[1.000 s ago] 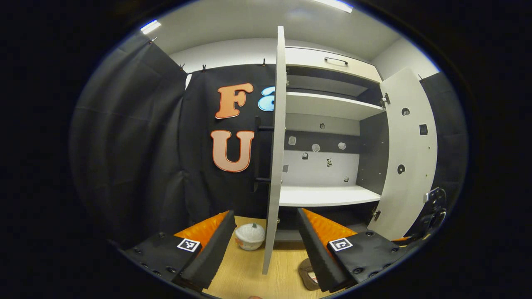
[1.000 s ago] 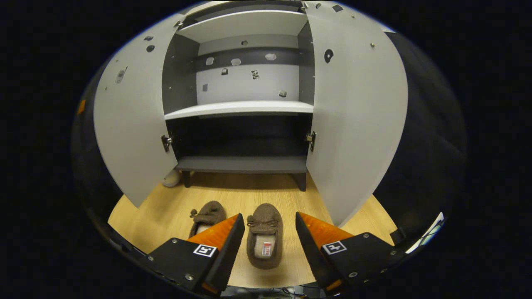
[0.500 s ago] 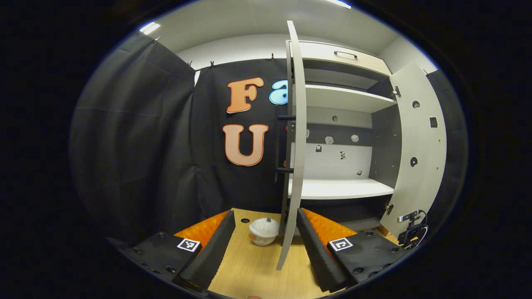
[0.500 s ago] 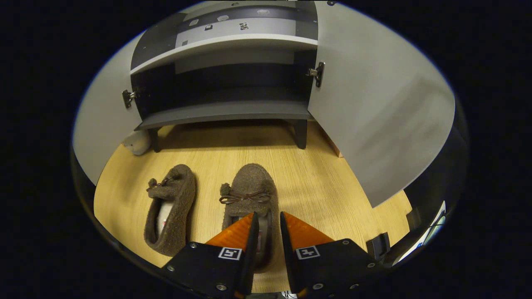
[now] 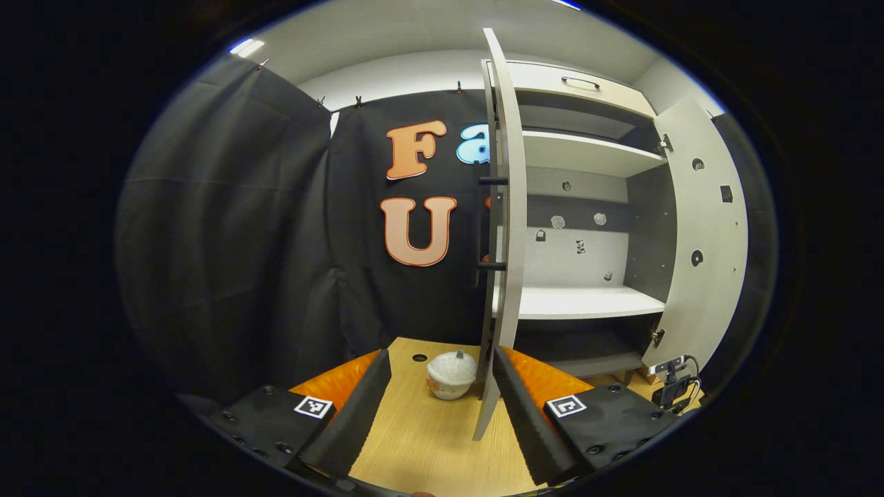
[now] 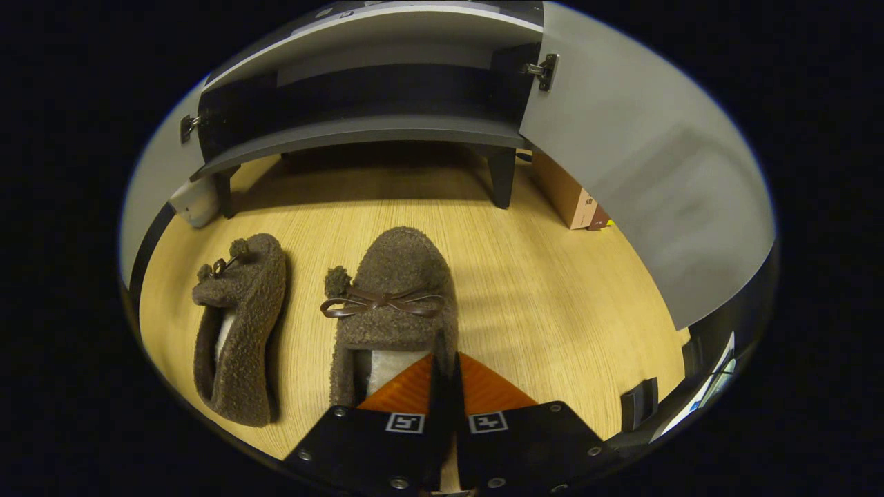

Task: Grab one shoe with the right hand and put it into the shoe cabinet, grab the other shoe with the left hand and put it into the shoe cabinet; then close the right door with the right hand and the left door with the left hand.

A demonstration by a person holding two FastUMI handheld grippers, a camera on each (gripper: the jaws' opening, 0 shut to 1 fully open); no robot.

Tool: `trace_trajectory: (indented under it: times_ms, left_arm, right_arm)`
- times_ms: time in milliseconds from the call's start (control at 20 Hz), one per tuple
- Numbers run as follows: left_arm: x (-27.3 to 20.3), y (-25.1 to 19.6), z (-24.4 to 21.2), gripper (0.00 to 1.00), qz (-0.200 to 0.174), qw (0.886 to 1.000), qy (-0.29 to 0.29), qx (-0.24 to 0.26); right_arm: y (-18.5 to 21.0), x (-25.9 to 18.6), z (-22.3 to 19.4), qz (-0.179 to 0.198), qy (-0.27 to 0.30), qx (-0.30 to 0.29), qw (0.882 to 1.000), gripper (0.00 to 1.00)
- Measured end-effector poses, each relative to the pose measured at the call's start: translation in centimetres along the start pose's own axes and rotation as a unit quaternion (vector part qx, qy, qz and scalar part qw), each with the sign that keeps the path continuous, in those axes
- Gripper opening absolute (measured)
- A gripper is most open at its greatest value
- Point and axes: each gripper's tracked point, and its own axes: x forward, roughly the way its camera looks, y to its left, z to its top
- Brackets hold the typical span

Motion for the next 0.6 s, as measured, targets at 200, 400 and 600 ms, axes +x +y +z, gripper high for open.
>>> trace_trajectory:
  times_ms: [200, 400, 600]
  left_arm:
    - [-0.2, -0.3, -0.2, 0.94, -0.005, 1.0, 0.001, -0.003]
    - [-0.5, -0.5, 0.0, 0.97, -0.011, 1.0, -0.005, -0.018]
    - [-1.0, -0.5, 0.5, 0.97, -0.015, 1.0, -0.017, -0.015]
  right_arm:
    - [1.2, -3.1, 1.9, 0.013, -0.019, 0.002, 1.0, 0.02]
    - [3.0, -7.8, 6.2, 0.043, -0.054, 0.013, 0.998, 0.02]
    - [4.1, -13.9, 12.6, 0.073, -0.109, 0.035, 0.991, 0.02]
